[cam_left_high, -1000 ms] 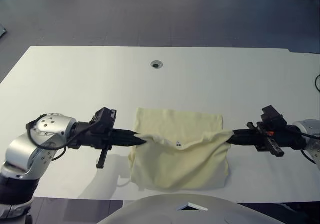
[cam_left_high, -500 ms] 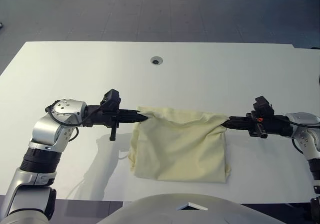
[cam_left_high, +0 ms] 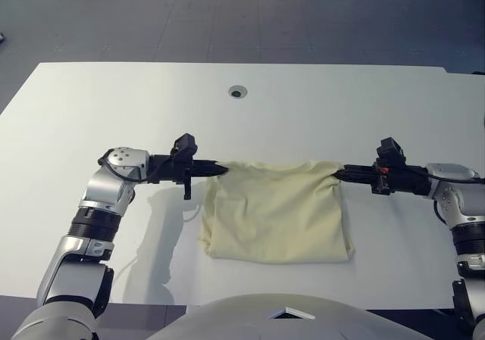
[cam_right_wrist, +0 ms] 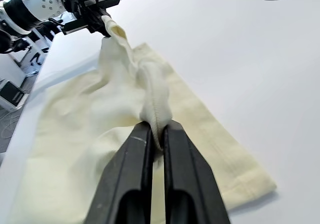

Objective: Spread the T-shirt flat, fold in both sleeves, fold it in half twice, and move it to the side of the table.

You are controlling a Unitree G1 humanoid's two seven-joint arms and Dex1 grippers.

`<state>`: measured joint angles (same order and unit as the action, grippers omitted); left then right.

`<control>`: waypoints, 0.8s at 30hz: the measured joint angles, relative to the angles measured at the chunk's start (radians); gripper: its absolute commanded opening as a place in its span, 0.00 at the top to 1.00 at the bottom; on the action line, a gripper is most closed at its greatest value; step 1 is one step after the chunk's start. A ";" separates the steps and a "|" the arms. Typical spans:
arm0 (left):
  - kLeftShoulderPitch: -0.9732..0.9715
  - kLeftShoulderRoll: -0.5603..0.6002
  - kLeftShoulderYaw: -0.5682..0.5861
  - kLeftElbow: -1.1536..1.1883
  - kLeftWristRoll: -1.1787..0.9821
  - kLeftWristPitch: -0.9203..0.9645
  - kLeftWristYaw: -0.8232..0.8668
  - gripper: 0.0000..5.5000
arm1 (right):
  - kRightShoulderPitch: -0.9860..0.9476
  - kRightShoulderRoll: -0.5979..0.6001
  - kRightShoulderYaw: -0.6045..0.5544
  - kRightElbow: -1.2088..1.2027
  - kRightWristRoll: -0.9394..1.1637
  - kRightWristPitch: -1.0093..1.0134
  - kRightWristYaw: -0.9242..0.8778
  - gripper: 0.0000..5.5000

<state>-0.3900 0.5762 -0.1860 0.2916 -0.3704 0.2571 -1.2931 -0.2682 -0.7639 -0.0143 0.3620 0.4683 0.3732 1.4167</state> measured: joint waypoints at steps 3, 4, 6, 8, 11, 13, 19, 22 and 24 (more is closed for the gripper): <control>-0.018 -0.020 -0.004 0.066 0.036 -0.036 0.016 1.00 | -0.020 0.018 0.009 0.052 -0.037 -0.028 -0.018 0.98; -0.027 -0.023 -0.003 0.091 0.052 -0.050 0.023 1.00 | -0.029 0.022 0.018 0.072 -0.054 -0.040 -0.023 0.98; -0.041 -0.035 -0.003 0.133 0.074 -0.073 0.035 1.00 | -0.045 0.036 0.032 0.113 -0.086 -0.066 -0.037 0.98; -0.052 -0.056 -0.004 0.178 0.095 -0.097 0.044 1.00 | -0.062 0.054 0.046 0.157 -0.114 -0.077 -0.049 0.98; -0.070 -0.071 -0.004 0.234 0.117 -0.127 0.051 1.00 | -0.079 0.070 0.046 0.200 -0.125 -0.078 -0.058 0.91; -0.079 -0.084 -0.004 0.261 0.133 -0.141 0.056 0.93 | -0.093 0.074 0.044 0.222 -0.128 -0.078 -0.066 0.87; -0.083 -0.096 0.021 0.325 0.151 -0.196 0.092 0.75 | -0.154 0.096 -0.011 0.289 -0.117 -0.050 -0.131 0.69; -0.089 -0.103 0.039 0.344 0.152 -0.207 0.109 0.65 | -0.169 0.103 -0.033 0.291 -0.111 -0.046 -0.144 0.60; -0.094 -0.109 0.047 0.358 0.151 -0.213 0.121 0.59 | -0.170 0.110 -0.054 0.305 -0.105 -0.038 -0.163 0.54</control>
<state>-0.4835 0.4672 -0.1394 0.6494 -0.2189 0.0442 -1.1717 -0.4382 -0.6539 -0.0684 0.6672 0.3629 0.3351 1.2541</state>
